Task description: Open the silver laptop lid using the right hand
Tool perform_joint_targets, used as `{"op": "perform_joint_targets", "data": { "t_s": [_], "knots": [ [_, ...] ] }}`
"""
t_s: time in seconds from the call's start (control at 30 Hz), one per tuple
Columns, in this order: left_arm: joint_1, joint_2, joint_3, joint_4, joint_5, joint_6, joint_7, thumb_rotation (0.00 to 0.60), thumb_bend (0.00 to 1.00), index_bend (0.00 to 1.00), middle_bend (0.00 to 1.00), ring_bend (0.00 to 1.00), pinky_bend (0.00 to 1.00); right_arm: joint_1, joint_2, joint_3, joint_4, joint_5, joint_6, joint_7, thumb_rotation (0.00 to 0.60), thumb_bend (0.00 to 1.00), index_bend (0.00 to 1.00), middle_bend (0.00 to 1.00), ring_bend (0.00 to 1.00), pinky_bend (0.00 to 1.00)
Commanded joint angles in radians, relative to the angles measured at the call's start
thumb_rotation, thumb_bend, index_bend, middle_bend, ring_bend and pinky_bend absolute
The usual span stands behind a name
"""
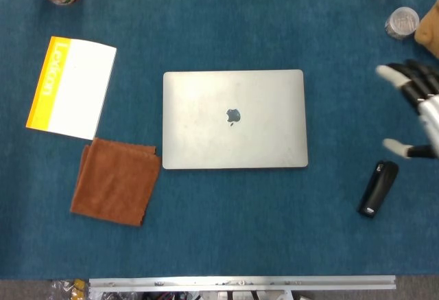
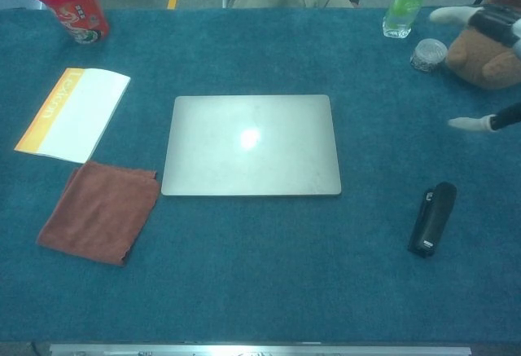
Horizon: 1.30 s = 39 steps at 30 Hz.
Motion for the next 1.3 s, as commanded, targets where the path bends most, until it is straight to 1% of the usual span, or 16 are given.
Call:
{"op": "perform_joint_targets", "data": {
  "t_s": [0.03, 0.2, 0.4, 0.53, 0.73, 1.0, 1.3],
  "knots": [
    [0.005, 0.008, 0.002, 0.002, 0.000, 0.004, -0.006, 0.579, 0.46, 0.21, 0.15, 0.10, 0.08, 0.066, -0.052, 0.032, -0.049, 0.053, -0.076, -0.072, 0.600, 0.00, 0.09, 0.11, 0.04, 0.12],
    [0.010, 0.018, -0.001, 0.005, 0.001, 0.012, -0.019, 0.580, 0.46, 0.21, 0.15, 0.10, 0.08, 0.134, -0.128, 0.051, -0.060, 0.112, -0.147, -0.175, 0.600, 0.00, 0.08, 0.10, 0.03, 0.09],
    [0.005, 0.019, -0.001, 0.005, -0.001, -0.003, -0.026, 0.582, 0.46, 0.21, 0.15, 0.10, 0.08, 0.199, -0.232, 0.058, -0.046, 0.200, -0.214, -0.249, 0.600, 0.00, 0.06, 0.09, 0.01, 0.08],
    [-0.001, 0.020, -0.006, 0.007, 0.000, -0.009, -0.032, 0.581, 0.46, 0.21, 0.15, 0.10, 0.08, 0.230, -0.295, 0.063, -0.036, 0.240, -0.223, -0.294, 0.600, 0.00, 0.05, 0.08, 0.00, 0.07],
    [-0.009, 0.024, -0.004, 0.012, -0.007, -0.033, -0.036, 0.583, 0.46, 0.21, 0.15, 0.10, 0.08, 0.272, -0.381, 0.045, -0.004, 0.298, -0.245, -0.376, 0.600, 0.00, 0.05, 0.08, 0.00, 0.06],
    [-0.010, 0.023, -0.001, 0.027, -0.008, -0.041, -0.051, 0.582, 0.46, 0.20, 0.14, 0.10, 0.08, 0.328, -0.507, 0.031, 0.078, 0.380, -0.256, -0.484, 0.600, 0.00, 0.05, 0.07, 0.00, 0.04],
    [-0.009, 0.022, 0.005, 0.040, 0.000, -0.044, -0.062, 0.580, 0.46, 0.20, 0.14, 0.10, 0.08, 0.370, -0.627, 0.034, 0.180, 0.438, -0.246, -0.533, 0.600, 0.00, 0.05, 0.07, 0.00, 0.04]
  ]
}}
